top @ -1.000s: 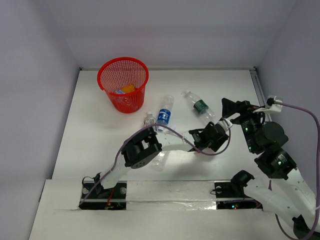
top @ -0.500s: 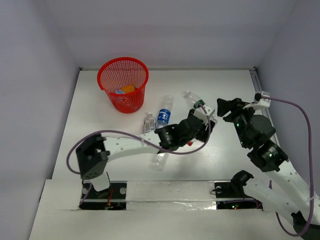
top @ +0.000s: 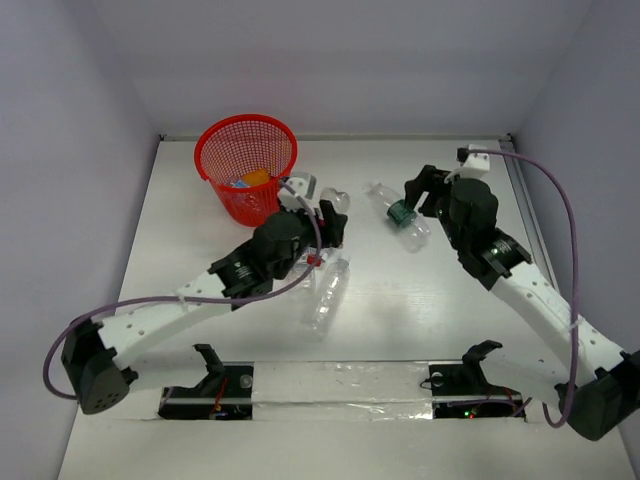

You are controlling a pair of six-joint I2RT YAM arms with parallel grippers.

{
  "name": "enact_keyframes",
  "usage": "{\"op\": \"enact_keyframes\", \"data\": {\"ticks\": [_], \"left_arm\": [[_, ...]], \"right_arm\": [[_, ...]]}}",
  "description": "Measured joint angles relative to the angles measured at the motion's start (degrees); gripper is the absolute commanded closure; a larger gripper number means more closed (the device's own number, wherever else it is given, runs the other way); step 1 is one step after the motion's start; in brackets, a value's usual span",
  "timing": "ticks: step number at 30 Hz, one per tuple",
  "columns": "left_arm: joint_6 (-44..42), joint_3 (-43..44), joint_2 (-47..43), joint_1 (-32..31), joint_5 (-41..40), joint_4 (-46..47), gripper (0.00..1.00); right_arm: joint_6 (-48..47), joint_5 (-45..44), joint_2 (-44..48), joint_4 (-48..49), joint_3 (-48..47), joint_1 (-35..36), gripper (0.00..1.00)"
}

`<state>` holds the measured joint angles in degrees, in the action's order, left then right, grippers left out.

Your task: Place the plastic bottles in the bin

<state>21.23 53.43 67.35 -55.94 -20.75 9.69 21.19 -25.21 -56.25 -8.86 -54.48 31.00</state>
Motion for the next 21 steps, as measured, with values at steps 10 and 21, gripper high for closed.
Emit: {"op": "enact_keyframes", "data": {"ticks": [10, 21], "left_arm": [[2.9, 1.2, -13.0, 8.7, -1.1, -1.7, 0.62], [3.1, 12.1, -7.1, 22.6, 2.9, -4.7, 0.64]], "right_arm": [[-5.4, 18.4, -26.1, -2.6, -14.9, -12.9, 0.07], [-12.9, 24.8, -51.1, -17.8, -33.9, -15.0, 0.06]]}}
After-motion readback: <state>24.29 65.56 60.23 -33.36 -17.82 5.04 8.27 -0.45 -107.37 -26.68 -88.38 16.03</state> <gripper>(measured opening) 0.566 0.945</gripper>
